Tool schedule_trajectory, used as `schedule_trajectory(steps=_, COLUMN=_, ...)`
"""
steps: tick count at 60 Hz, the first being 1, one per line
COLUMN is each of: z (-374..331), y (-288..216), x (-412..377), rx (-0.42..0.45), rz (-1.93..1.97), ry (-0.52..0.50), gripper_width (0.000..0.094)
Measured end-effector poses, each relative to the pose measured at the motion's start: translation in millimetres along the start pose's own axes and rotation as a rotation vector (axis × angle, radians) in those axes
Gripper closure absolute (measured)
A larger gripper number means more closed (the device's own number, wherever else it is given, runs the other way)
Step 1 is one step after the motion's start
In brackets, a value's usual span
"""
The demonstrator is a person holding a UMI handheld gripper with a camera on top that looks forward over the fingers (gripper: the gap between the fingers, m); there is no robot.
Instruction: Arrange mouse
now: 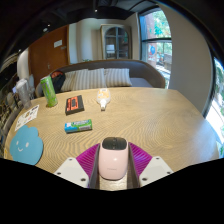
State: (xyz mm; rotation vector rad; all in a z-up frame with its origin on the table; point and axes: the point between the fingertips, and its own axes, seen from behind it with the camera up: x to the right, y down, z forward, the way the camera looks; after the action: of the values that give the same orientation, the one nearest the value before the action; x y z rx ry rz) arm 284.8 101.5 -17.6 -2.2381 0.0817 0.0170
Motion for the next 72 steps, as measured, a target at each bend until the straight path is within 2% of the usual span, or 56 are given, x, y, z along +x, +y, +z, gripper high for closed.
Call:
schedule_trajectory(steps=5, z=1, y=-1, x=4, rx=-0.043, rz=0.014, ry=0.027, gripper_width=0.0492)
schedule_trajectory(steps=8, z=-4, y=-1, x=17, rx=-0.078, rz=0.025, ry=0.083, gripper_width=0.0521)
schedule_trajectory(steps=13, z=-23, y=-22, x=23, rx=-0.061, rz=0.116, ry=0.124, gripper_width=0.0538)
schedule_trajectory(steps=22, z=-71, y=-113, x=-47, rx=0.099, rz=0.099, ry=0.083, gripper_width=0.0540)
schedule_trajectory(steps=26, z=-88, y=-156, x=-113, rx=0.204, rz=0.105, ry=0.004, gripper_width=0.0542)
schedule_trajectory(steps=29, z=-93, y=-166, x=-165, rx=0.231, rz=0.113, ry=-0.049, gripper_width=0.0541)
schedule_trajectory(steps=33, z=-89, y=-161, x=-228, rx=0.243, rz=0.075, ry=-0.086, gripper_width=0.0543)
schedule_trajectory(steps=40, z=-67, y=-115, x=-320, rx=0.176, rz=0.044, ry=-0.156, gripper_width=0.0541)
schedule_trajectory(steps=43, z=-54, y=-75, x=-343, rx=0.129, rz=0.031, ry=-0.150, gripper_width=0.0541)
schedule_trajectory(steps=53, z=-18, y=11, x=-366, rx=-0.030, rz=-0.005, ry=-0.096, gripper_width=0.0536)
schedule_trajectory(steps=55, z=-16, y=22, x=-364, rx=-0.051, rz=0.005, ry=-0.088, gripper_width=0.0510)
schedule_trajectory(steps=57, z=-15, y=16, x=-363, rx=-0.007, rz=-0.008, ry=-0.082, gripper_width=0.0485)
schedule_trajectory(steps=60, z=-13, y=18, x=-362, rx=-0.002, rz=-0.040, ry=-0.075, gripper_width=0.0442)
schedule_trajectory(steps=65, z=-16, y=24, x=-364, rx=-0.061, rz=-0.067, ry=-0.084, gripper_width=0.0378)
schedule_trajectory(steps=67, z=-22, y=27, x=-365, rx=-0.097, rz=-0.056, ry=-0.090, gripper_width=0.0287)
schedule_trajectory(steps=70, z=-33, y=29, x=-364, rx=-0.131, rz=-0.036, ry=-0.088, gripper_width=0.0039)
schedule_trajectory(steps=72, z=-42, y=27, x=-362, rx=-0.139, rz=-0.028, ry=-0.088, gripper_width=0.0100)
